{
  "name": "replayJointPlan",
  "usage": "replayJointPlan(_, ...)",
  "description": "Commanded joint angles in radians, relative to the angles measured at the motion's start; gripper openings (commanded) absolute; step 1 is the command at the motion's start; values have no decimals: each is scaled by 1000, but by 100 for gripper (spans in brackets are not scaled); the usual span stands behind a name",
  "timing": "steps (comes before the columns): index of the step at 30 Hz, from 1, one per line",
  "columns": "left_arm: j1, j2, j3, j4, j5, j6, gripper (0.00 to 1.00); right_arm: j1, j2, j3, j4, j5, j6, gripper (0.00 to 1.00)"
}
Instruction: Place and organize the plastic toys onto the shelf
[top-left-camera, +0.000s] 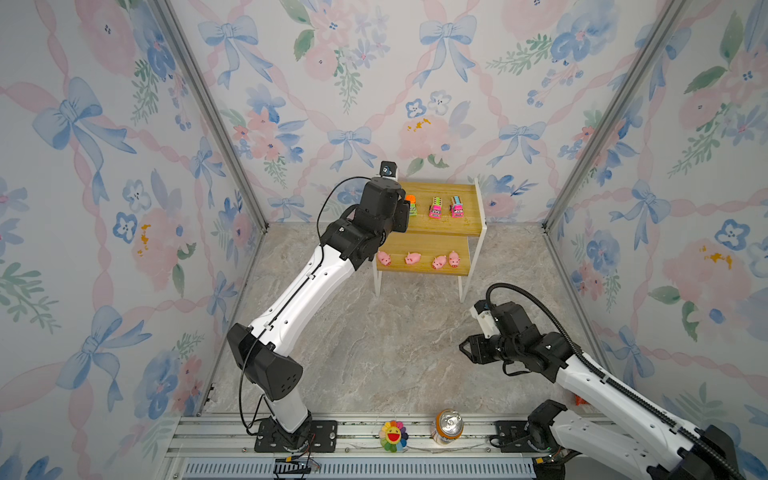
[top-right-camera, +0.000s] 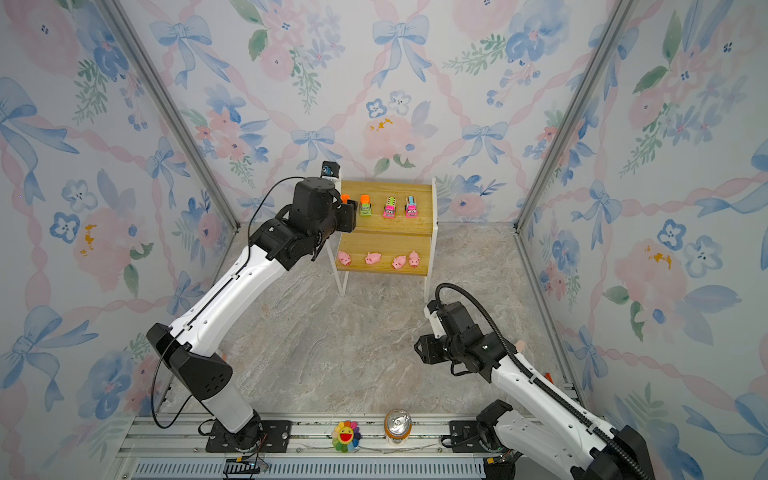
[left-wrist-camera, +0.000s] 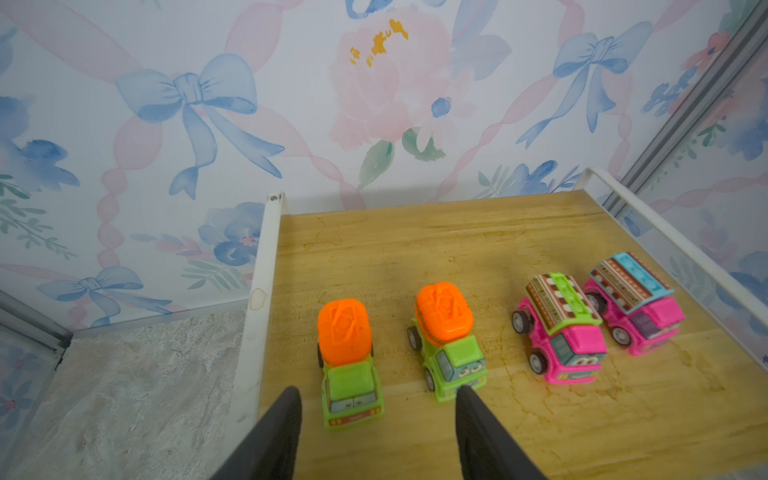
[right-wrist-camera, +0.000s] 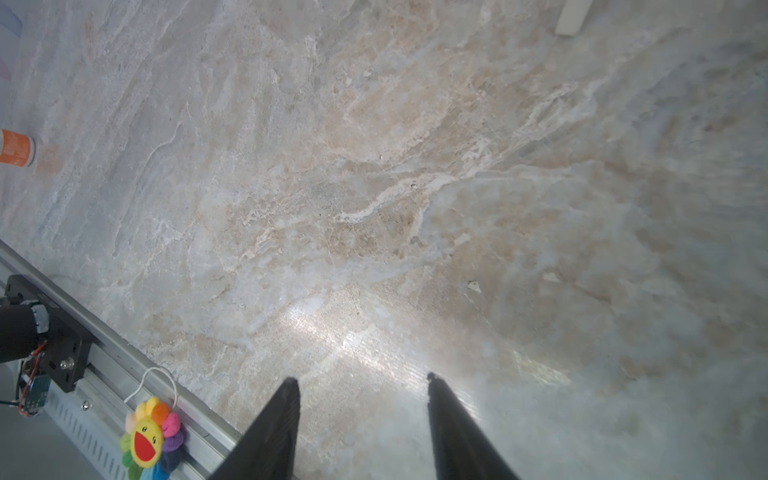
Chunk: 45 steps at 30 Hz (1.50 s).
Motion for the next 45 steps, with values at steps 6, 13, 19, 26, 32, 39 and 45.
replayJointPlan(6, -16, -261, -294, 21, -96, 38, 98, -292, -148, 204, -14, 215, -180, 62)
replayJointPlan(13, -5, -511, -792, 366, -123, 144, 98, -706, -118, 33, 344, 146, -225, 67)
replayJointPlan(19, 90, -724, -1295, 924, -34, 308, 98, -844, -22, -295, 910, 7, -139, 67)
replayJointPlan(26, 353, -698, -1466, 1031, 189, 217, 98, -814, 209, -449, 1412, 36, -151, 68)
replayJointPlan(32, 416, -572, -1579, 1246, 178, 299, 98, -670, 528, -377, 1632, 74, -249, 65)
replayJointPlan(39, 487, -413, -1707, 1561, 239, 326, 98, -513, 626, -266, 1502, 208, -400, 70)
replayJointPlan(45, 571, -230, -1739, 1739, 321, 275, 98, -542, 632, -264, 1513, 179, -370, 78)
